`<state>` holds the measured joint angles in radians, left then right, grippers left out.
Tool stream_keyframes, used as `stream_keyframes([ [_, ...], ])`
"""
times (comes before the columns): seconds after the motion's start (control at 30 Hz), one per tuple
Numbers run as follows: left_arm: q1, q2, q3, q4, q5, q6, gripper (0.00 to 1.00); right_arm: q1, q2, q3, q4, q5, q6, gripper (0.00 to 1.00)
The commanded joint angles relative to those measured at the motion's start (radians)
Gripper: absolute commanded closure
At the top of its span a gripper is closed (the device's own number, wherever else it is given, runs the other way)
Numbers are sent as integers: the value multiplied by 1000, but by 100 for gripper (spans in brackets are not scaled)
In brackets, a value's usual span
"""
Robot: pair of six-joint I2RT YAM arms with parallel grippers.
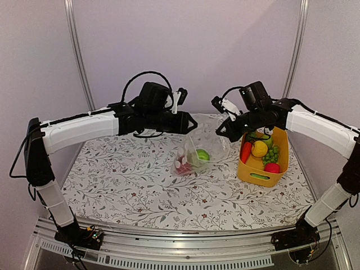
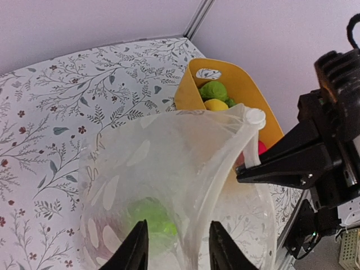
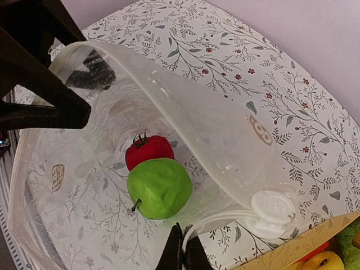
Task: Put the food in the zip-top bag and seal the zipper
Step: Adjust the zipper food storage bag at the center of the board.
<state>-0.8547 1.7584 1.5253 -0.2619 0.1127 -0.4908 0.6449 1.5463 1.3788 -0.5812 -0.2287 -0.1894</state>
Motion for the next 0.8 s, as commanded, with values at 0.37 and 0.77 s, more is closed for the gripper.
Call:
stream_keyframes([
  [0.37,-108,60,181,-374,-287,-77,66,-26,-11,77,-3,-87,153,100],
  [0.77,-91,97,250,-346,-322,3,100,-69,-14,112,-50,-83,171,69],
])
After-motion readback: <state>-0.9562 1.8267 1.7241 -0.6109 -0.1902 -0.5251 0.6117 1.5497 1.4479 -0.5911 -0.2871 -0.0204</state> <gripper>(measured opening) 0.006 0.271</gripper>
